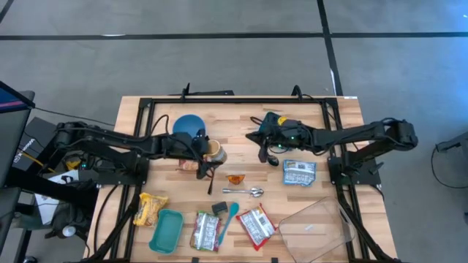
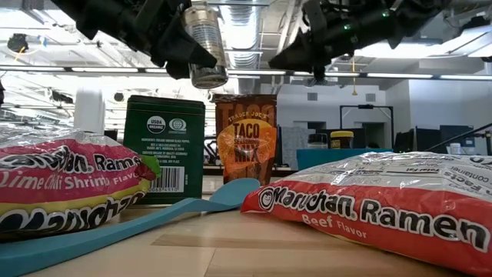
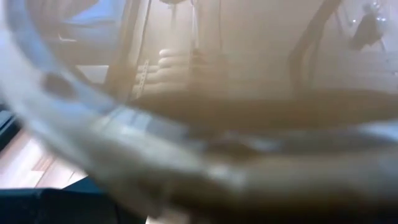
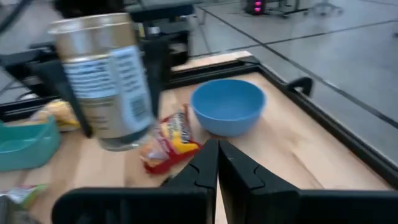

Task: Pick & Place Food Item
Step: Put the golden seasoning bottle into the blue bin

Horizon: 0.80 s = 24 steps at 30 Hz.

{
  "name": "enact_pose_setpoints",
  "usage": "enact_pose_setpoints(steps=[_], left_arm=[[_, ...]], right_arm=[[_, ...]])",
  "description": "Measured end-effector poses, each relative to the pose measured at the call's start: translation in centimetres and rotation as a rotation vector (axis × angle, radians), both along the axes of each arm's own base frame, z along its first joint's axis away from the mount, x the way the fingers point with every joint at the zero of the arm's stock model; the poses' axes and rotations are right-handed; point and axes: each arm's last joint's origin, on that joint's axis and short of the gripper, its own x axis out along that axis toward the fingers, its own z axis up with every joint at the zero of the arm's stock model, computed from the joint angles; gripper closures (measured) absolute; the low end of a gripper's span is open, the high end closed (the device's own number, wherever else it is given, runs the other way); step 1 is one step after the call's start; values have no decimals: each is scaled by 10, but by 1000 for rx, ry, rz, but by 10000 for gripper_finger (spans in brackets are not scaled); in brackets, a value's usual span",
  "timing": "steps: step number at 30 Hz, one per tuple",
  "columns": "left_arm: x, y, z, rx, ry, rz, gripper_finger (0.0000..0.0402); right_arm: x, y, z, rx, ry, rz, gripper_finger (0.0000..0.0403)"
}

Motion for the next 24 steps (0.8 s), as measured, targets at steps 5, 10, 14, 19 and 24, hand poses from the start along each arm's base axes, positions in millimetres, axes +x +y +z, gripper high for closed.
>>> enact_pose_setpoints(steps=[5,10,14,19,24], left_arm=[[1,14,3,-29,-15,-4,115],[1,23,6,-29,-41,24,115],[3,24,7,-44,-68,-13,115],[18,25,-1,-54,-66,-38,116],[44,28,-7,-59,2,-45,116]], right_arm=[[12,1,2,-20,6,90,397],[19,0,0,-22,18,103,397],[16,-5,-1,-17,45,88,397],[8,-8,3,-2,81,71,397],[5,-6,5,2,96,77,397]])
